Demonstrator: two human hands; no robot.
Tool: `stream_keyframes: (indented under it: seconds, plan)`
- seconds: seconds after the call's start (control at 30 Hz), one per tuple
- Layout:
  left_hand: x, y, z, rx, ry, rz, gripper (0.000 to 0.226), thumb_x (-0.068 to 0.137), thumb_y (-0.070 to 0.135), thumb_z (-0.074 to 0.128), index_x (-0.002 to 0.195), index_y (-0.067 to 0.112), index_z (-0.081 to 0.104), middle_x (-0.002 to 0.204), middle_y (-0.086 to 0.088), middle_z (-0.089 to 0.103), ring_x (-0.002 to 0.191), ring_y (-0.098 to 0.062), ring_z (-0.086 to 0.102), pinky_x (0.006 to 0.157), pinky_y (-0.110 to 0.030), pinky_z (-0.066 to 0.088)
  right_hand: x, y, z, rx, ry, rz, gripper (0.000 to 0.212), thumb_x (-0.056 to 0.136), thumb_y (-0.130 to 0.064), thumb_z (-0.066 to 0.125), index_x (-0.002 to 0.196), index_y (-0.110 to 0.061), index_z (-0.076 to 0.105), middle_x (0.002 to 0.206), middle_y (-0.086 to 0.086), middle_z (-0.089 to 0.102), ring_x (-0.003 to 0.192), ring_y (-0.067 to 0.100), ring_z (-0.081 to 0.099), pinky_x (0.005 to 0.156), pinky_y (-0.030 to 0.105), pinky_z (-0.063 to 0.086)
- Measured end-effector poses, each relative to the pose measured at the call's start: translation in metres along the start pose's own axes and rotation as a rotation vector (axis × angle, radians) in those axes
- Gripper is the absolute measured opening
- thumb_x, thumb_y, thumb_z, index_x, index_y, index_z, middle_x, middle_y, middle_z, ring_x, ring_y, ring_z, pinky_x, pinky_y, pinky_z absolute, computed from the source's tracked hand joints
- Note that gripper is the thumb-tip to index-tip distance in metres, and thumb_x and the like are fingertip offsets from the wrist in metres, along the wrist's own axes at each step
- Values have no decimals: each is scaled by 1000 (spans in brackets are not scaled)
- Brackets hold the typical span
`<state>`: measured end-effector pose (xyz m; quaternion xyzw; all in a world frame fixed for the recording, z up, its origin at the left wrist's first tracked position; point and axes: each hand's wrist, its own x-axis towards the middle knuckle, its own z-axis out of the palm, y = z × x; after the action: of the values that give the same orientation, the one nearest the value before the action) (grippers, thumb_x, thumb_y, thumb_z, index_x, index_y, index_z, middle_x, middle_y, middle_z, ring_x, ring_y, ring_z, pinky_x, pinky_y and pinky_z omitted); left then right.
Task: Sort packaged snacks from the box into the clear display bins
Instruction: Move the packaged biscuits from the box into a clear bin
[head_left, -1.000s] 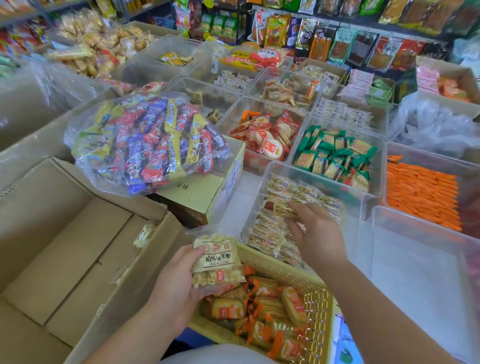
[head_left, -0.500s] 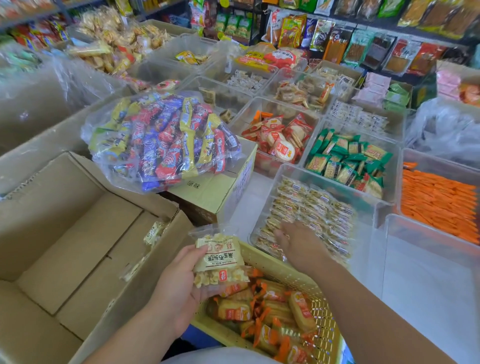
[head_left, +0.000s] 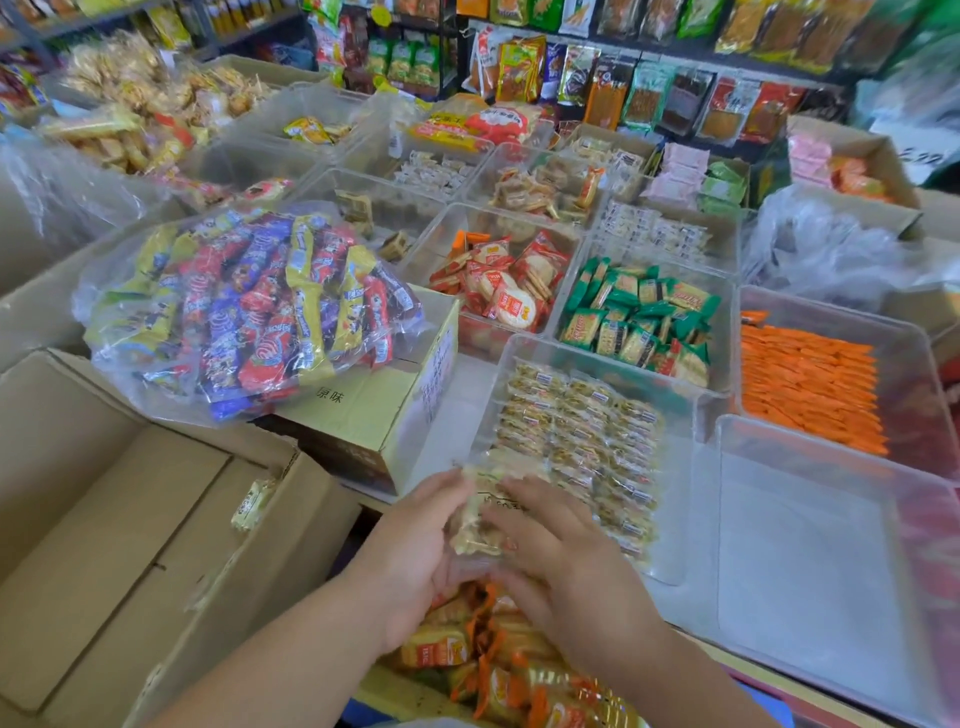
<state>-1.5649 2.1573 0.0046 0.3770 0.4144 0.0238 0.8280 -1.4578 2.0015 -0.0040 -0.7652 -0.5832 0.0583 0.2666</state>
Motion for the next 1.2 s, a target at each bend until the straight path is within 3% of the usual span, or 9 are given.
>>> stream_keyframes:
  seconds: [0.1, 0.2, 0.3, 0.4, 0.5, 0.7, 0.9, 1.07, 1.2]
  plan:
    - [13, 7, 10, 349, 23, 53, 58, 86, 69, 52, 130, 33, 66, 119, -5, 74, 104, -26, 72, 81, -40, 56, 6, 17, -4, 12, 199, 101, 44, 90, -11, 74, 133, -16, 63, 128, 3, 66, 115, 24, 64, 95, 38, 56]
    - [34, 13, 6, 787, 175, 319, 54, 84, 78, 48, 128, 47, 58, 124, 18, 62, 120, -14, 59, 91, -34, 51, 18, 38, -9, -3, 247, 244, 39, 95, -8, 67, 133, -13, 64, 114, 3, 71, 101, 21, 66, 85, 23, 48]
    - [59, 7, -8, 1147, 263, 422, 78, 86, 66, 67, 150, 28, 42, 143, 1, 53, 133, -22, 50, 107, -42, 45, 36, 64, -10, -19, 251, 380, 34, 98, -7, 63, 132, -11, 65, 109, 9, 72, 96, 29, 66, 78, 26, 45]
    - [84, 2, -18, 1289, 146, 254, 112, 77, 72, 73, 163, 23, 19, 159, -5, 42, 143, -26, 43, 111, -42, 43, 64, 92, 3, -15, 119, 522, 35, 103, -16, 55, 137, -16, 61, 125, 11, 67, 116, 31, 60, 95, 34, 47]
    - [99, 2, -22, 1425, 99, 174, 118, 79, 73, 71, 165, 21, 9, 160, -6, 42, 142, -27, 46, 108, -41, 46, 78, 103, 26, -13, -150, 575, 38, 107, -30, 43, 144, -25, 53, 136, 8, 59, 124, 30, 54, 102, 41, 48]
    - [114, 8, -27, 1433, 95, 117, 97, 82, 61, 76, 155, 13, 33, 149, -10, 54, 131, -27, 55, 103, -40, 50, 86, 102, 56, 216, -335, 620, 48, 106, -45, 40, 154, -34, 37, 153, 8, 44, 136, 27, 47, 109, 37, 39]
    - [111, 6, -27, 1459, 97, 162, 95, 88, 60, 70, 160, 16, 26, 152, -8, 51, 134, -27, 53, 105, -38, 48, 91, 100, 69, 173, -382, 613, 55, 104, -47, 43, 156, -36, 29, 157, 8, 37, 138, 29, 44, 107, 37, 37]
    - [70, 10, -36, 1298, 151, 452, 82, 90, 59, 67, 158, 29, 33, 152, 3, 48, 138, -18, 45, 111, -36, 41, 90, 97, 61, 71, -443, 588, 61, 104, -55, 36, 159, -40, 15, 164, 7, 28, 146, 30, 34, 115, 45, 35]
    - [18, 21, -80, 1001, 262, 672, 45, 84, 53, 73, 126, 48, 60, 118, 25, 62, 109, 0, 58, 96, -27, 50, 96, 73, 49, -80, -372, 602, 71, 99, -64, 36, 159, -41, 6, 164, 3, 26, 147, 31, 31, 111, 52, 40]
